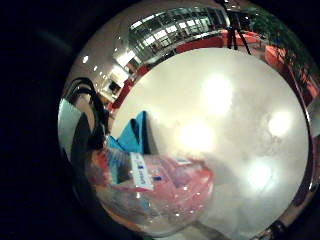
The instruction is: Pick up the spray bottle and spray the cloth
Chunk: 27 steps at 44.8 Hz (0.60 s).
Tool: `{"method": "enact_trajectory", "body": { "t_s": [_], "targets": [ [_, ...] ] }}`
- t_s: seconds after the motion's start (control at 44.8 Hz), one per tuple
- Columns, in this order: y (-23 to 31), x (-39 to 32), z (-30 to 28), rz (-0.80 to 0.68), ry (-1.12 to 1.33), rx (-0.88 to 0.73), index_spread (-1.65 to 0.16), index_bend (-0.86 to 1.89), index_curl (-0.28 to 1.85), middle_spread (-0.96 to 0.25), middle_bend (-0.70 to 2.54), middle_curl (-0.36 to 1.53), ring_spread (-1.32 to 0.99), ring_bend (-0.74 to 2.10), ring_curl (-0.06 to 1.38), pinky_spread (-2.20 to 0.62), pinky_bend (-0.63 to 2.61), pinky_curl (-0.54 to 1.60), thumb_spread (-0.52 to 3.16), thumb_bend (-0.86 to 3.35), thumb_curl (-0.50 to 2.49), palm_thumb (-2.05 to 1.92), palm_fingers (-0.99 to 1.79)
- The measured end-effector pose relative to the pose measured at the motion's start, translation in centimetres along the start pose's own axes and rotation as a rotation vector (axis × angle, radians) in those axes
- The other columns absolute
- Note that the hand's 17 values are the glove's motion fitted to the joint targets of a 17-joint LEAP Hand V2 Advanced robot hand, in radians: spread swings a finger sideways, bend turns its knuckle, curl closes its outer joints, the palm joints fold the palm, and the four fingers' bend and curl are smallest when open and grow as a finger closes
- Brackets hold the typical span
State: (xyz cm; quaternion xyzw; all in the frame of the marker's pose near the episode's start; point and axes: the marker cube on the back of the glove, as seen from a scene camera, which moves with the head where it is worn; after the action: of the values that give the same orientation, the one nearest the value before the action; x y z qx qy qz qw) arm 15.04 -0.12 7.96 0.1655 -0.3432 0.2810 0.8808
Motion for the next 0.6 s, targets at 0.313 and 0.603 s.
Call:
{"method": "enact_trajectory", "body": {
  "t_s": [0.313, 0.603],
  "targets": [
    [-2.4, -6.5, -1.3, -0.303, 0.397, -0.241, -0.21, 0.31, 0.50, -0.13, 0.49, 0.47, -0.19, 0.49, 0.42, -0.27, 0.43, 0.42, 0.29, -0.04, 0.68, 0.90, 1.36],
    [-3.9, -13.2, -1.4, -0.495, 0.821, -0.380, -0.21, 0.31, 0.51, -0.13, 0.49, 0.47, -0.19, 0.49, 0.43, -0.28, 0.44, 0.43, 0.27, -0.04, 0.71, 0.89, 1.36]
  ]
}}
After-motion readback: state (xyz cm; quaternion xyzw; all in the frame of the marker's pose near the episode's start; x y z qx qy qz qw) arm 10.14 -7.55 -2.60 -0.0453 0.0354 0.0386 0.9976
